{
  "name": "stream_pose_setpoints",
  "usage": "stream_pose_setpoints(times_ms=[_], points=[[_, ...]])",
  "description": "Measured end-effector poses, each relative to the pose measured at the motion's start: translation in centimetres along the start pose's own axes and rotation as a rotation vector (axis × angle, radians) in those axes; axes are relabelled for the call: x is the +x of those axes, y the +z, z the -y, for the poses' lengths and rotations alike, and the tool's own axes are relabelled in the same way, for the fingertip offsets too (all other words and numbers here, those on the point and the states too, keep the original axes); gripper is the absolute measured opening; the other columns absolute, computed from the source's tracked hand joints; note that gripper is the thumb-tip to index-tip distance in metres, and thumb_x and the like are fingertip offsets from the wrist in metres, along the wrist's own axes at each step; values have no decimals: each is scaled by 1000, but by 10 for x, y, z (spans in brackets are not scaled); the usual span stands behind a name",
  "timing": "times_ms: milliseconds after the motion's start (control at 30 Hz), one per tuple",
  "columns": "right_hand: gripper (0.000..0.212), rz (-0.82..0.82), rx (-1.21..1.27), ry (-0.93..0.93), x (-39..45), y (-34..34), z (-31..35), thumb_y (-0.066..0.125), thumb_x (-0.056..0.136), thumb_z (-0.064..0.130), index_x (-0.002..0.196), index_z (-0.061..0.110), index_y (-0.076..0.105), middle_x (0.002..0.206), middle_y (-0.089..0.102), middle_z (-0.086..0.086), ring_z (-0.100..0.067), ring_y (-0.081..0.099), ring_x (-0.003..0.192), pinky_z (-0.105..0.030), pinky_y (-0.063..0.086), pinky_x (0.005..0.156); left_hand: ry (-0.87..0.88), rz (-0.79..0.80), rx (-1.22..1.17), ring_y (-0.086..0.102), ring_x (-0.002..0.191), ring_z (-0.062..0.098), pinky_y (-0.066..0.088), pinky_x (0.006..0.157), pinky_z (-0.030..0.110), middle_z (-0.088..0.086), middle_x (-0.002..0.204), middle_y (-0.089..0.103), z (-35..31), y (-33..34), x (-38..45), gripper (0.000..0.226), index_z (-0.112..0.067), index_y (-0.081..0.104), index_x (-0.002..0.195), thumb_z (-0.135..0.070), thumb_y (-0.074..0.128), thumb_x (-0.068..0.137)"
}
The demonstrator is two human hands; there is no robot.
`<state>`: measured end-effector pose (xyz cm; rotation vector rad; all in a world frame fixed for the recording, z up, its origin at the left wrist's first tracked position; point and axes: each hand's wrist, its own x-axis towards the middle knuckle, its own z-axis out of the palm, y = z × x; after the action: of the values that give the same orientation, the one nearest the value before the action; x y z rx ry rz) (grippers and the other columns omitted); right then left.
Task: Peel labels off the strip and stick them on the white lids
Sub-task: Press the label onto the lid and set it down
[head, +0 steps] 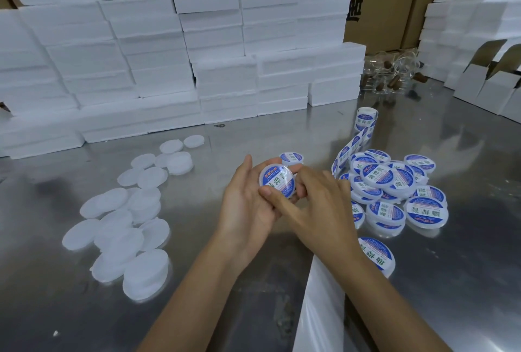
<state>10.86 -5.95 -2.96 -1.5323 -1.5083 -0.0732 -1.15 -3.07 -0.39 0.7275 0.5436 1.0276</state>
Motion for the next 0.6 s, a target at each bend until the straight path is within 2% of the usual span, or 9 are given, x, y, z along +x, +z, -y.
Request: stream_pose_setpoints(times_ms=[67, 133, 233, 300, 333, 367, 433, 500, 600], points=[[36, 8, 48, 7, 0, 0, 0, 50, 87, 66, 66, 46, 27, 59, 42, 12, -6, 42, 65, -32, 30, 74, -11, 1, 19, 54, 129, 44, 43, 107, 45, 22, 124, 68, -1, -1, 0, 51, -9, 73, 101, -46, 39, 100], [34, -13, 78, 13, 1, 2, -1, 50, 92, 54, 66, 47, 30, 57, 38, 13, -5, 41, 62, -33, 32, 75, -14, 10, -3, 59, 123, 42, 47, 101, 43, 21, 120, 70, 0, -1, 0, 49, -9, 73, 100, -42, 37, 102], [22, -16, 105, 20, 2, 2, -5, 46, 98, 37, 76, 39, 46, 62, 48, 15, -6, 46, 64, -40, 40, 80, -12, 25, 2, 69, 106, 28, 52, 97, 38, 16, 113, 73, 3, 1, 0, 38, -9, 71, 99, -29, 39, 103], [20, 23, 98, 36, 1, 2, -7, 43, 101, 31, 88, 28, 57, 70, 58, 11, -13, 53, 70, -45, 41, 82, -8, 14, 52, 67, 108, 25, 50, 100, 36, 14, 114, 72, 4, 3, 1, 31, -11, 68, 100, -22, 40, 104], [20, 35, 72, 44, 1, 2, -7, 43, 102, 30, 88, 28, 57, 71, 60, 10, -14, 54, 71, -45, 41, 83, -3, 17, 75, 66, 110, 25, 50, 99, 35, 14, 115, 72, 5, 4, 1, 30, -12, 68, 99, -21, 39, 104], [20, 39, 36, 54, 1, 1, -6, 44, 102, 33, 84, 32, 53, 69, 58, 10, -14, 53, 71, -45, 40, 82, 3, 23, 94, 66, 110, 25, 51, 98, 34, 13, 116, 72, 5, 6, 1, 31, -14, 69, 97, -21, 40, 104], [30, 47, -35, 83, 2, 0, -3, 43, 97, 54, 72, 37, 41, 61, 52, 13, -11, 50, 67, -39, 36, 81, 4, 23, 103, 65, 109, 26, 51, 95, 34, 18, 122, 70, 6, 9, 0, 31, -16, 71, 93, -27, 43, 100], [44, 68, -105, 98, 2, 0, 1, 33, 87, 75, 72, 36, 46, 63, 56, 12, -9, 51, 68, -36, 32, 81, -6, 33, 93, 64, 111, 27, 47, 99, 37, 21, 129, 65, 6, 10, -1, 39, -14, 71, 97, -37, 40, 100], [58, 46, -163, 100, 1, 1, 1, 25, 87, 77, 74, 28, 54, 66, 61, 7, -13, 55, 69, -37, 33, 85, -17, 64, 121, 63, 121, 29, 45, 104, 40, 17, 130, 66, 6, 8, -1, 51, -9, 65, 111, -44, 29, 105]])
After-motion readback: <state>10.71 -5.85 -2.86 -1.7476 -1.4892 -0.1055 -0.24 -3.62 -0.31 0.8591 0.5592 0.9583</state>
